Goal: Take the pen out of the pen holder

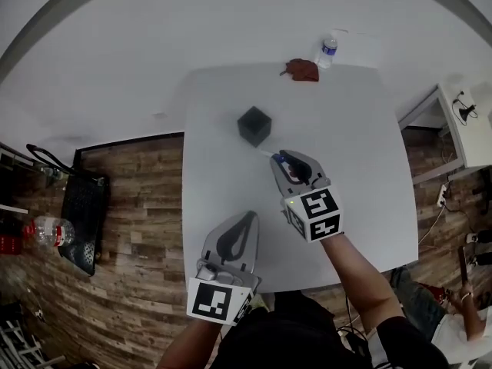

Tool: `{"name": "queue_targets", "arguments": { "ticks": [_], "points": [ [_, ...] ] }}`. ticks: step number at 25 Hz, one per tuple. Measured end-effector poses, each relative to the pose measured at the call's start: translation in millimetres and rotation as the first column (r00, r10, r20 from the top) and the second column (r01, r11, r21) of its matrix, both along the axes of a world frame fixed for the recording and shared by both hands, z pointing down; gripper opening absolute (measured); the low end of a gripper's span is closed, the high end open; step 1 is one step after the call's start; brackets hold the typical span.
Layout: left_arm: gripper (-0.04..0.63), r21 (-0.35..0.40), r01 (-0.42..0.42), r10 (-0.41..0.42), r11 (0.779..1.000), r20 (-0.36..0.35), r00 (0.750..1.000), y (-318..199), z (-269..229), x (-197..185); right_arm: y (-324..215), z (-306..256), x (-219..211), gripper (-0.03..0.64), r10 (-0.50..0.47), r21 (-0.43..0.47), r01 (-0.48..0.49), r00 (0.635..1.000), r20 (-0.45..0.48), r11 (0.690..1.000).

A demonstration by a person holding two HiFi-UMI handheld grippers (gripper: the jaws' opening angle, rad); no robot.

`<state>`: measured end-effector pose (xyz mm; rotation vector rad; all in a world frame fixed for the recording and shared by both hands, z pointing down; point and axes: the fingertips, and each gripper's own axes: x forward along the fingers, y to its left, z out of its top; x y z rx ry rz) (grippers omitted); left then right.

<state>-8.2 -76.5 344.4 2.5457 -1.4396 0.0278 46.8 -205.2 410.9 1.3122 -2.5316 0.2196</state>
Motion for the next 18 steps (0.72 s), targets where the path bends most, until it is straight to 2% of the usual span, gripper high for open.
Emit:
{"name": "queue_targets", "arguments": {
  "ticks": [18],
  "points": [
    [0.008, 0.058, -0.104, 0.104, 0.993, 0.002, 0.995, 110.7, -27.3, 4.4, 139.5, -58.7, 2.4, 0.08, 0.056, 0.067, -0.059, 0.997, 0.051, 0.996]
  ]
}}
